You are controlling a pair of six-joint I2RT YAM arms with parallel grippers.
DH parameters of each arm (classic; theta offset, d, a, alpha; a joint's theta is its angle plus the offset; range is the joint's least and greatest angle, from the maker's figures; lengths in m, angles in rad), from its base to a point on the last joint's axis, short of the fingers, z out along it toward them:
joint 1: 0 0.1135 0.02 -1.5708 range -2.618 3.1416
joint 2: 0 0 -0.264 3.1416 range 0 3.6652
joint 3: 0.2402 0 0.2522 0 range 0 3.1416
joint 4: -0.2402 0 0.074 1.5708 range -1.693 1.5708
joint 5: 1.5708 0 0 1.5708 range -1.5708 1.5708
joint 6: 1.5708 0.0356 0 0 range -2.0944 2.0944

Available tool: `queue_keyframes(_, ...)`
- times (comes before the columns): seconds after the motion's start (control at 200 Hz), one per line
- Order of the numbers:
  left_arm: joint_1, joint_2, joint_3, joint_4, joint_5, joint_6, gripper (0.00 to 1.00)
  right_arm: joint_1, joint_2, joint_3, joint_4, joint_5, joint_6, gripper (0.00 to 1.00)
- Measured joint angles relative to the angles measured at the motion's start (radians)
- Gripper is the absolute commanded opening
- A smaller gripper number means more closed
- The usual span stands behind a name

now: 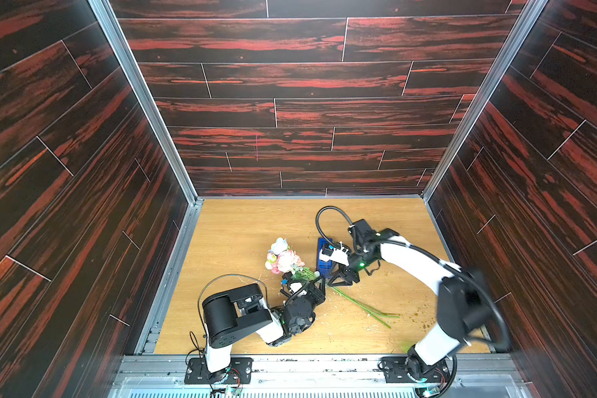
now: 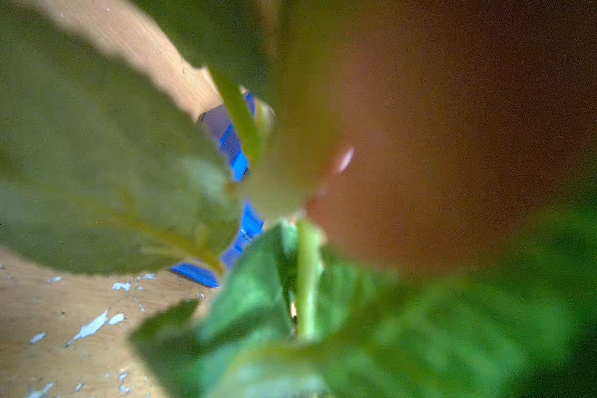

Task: Wrap bouquets with tape
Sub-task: Wrap the tape around the bouquet.

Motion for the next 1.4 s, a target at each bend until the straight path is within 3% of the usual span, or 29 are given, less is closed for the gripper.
queue_keyframes(0.321, 0.003, -0.01, 0.0, -0.018, 0.014, 0.03, 0.0, -0.021, 0.056, 0.0, -0.072, -0.068, -0.053, 0.46)
queue_keyframes(0.962, 0.005, -0.021, 0.0, -0.022, 0.021, 0.033, 0.0, -0.047, 0.067, -0.025, 0.005, -0.029, -0.019, 0.45)
queue_keyframes(1.212, 0.005, -0.022, 0.0, -0.023, 0.021, 0.034, 0.0, -0.045, 0.104, -0.025, 0.003, -0.05, -0.026, 0.32)
queue_keyframes(1.253, 0.005, -0.022, 0.0, -0.027, 0.021, 0.037, 0.0, -0.043, 0.111, -0.025, 0.002, -0.053, -0.024, 0.26)
queue_keyframes(1.348, 0.005, -0.022, -0.001, -0.034, 0.021, 0.043, 0.0, -0.04, 0.114, -0.031, 0.002, -0.053, -0.02, 0.01)
queue_keyframes(1.398, 0.003, -0.022, -0.003, -0.042, 0.018, 0.044, 0.0, -0.039, 0.114, -0.037, 0.011, -0.053, 0.001, 0.0)
